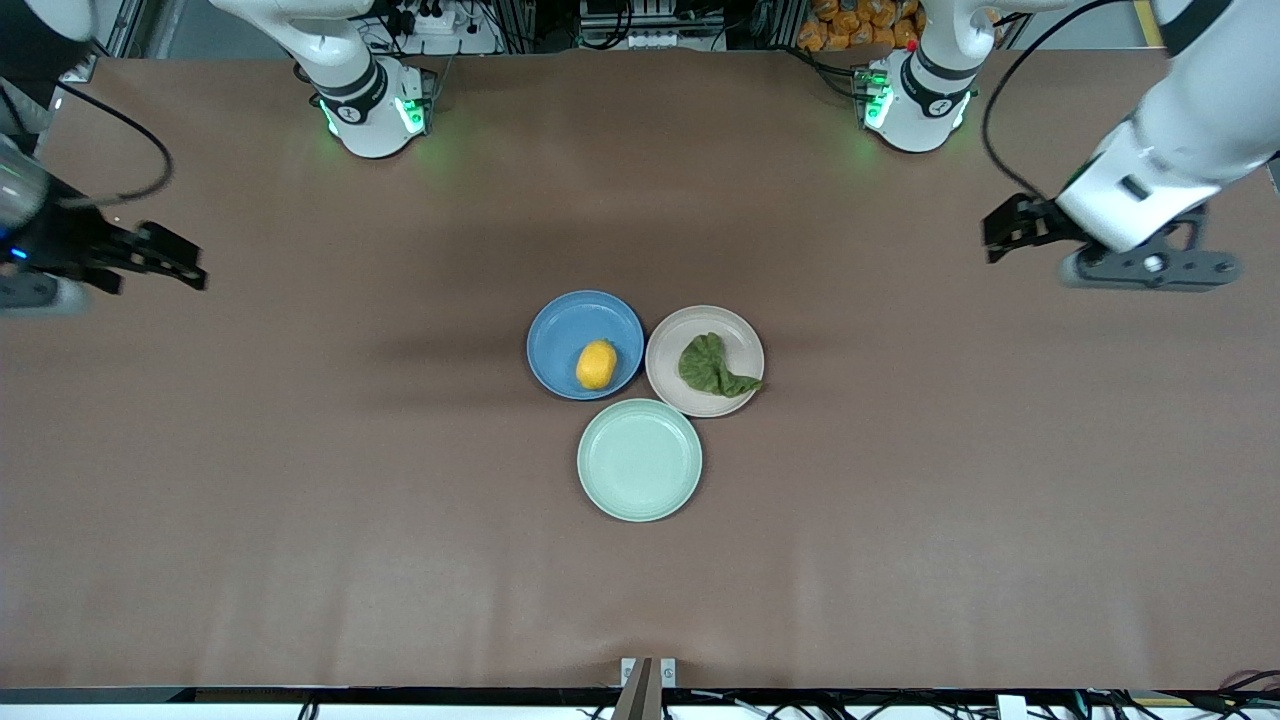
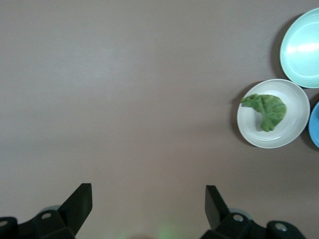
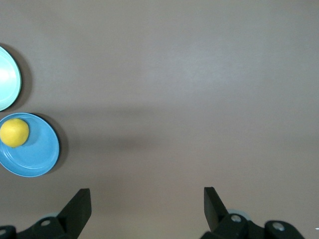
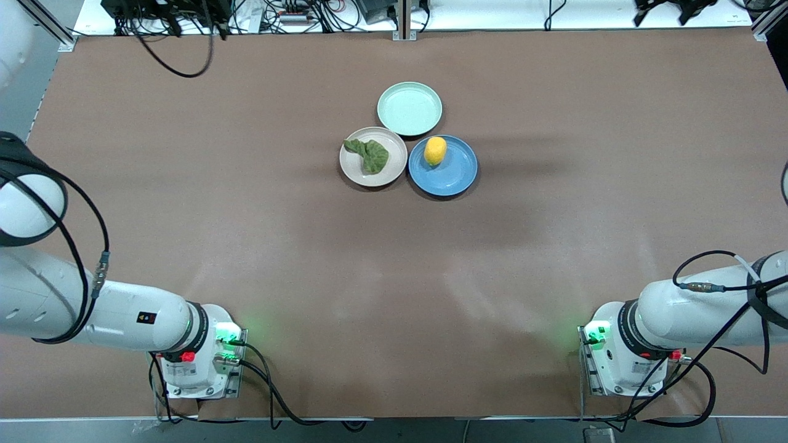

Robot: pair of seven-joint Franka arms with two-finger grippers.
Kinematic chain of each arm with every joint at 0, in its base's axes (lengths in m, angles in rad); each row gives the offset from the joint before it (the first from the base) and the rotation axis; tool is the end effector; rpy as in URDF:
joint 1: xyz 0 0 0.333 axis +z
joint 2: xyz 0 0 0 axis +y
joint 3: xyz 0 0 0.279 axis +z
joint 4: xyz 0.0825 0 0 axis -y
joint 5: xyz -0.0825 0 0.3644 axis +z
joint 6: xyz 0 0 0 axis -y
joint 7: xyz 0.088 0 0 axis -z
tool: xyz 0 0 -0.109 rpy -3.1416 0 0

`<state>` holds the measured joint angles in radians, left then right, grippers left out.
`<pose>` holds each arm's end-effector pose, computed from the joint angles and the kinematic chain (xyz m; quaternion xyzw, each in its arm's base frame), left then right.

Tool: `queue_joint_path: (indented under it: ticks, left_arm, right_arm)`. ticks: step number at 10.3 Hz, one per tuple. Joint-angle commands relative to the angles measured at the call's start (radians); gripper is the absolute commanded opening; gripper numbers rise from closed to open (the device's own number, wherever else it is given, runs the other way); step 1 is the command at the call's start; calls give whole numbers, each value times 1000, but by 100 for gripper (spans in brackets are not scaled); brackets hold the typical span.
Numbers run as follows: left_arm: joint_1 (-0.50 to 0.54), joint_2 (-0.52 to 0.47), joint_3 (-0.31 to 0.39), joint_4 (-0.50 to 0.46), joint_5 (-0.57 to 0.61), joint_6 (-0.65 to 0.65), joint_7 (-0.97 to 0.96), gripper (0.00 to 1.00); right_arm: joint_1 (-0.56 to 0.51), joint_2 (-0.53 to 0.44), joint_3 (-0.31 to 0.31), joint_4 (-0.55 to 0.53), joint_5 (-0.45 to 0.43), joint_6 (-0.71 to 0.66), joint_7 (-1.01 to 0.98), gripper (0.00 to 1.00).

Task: Pick lemon and lettuce from blue and beige plates
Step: 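Move the right gripper toward the lemon while the left gripper approaches the lettuce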

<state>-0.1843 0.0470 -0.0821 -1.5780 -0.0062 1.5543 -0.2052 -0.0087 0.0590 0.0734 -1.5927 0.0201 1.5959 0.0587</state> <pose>0.5248 -0.1430 0.5556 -0.9989 0.0305 0.0355 0.0033 0.5492 0.0367 0.5458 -0.9995 -0.0025 0.0285 0.0105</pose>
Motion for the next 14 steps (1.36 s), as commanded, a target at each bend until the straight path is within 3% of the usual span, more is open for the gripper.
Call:
queue_joint_path:
  ticks: [1, 7, 11, 14]
  left_arm:
    - [-30, 48, 2, 21, -84, 42, -141, 100]
    - [-183, 175, -8, 21, -97, 203, -416, 100]
    - [-317, 318, -8, 19, -95, 332, -531, 100]
    - [-351, 437, -8, 13, -95, 420, -583, 100]
  right_arm:
    - [67, 76, 2, 13, 3, 38, 107, 100]
    - [219, 284, 3, 13, 26, 257, 392, 100]
    - [349, 412, 2, 16, 24, 436, 642, 100]
    - [432, 495, 2, 16, 24, 513, 688, 100]
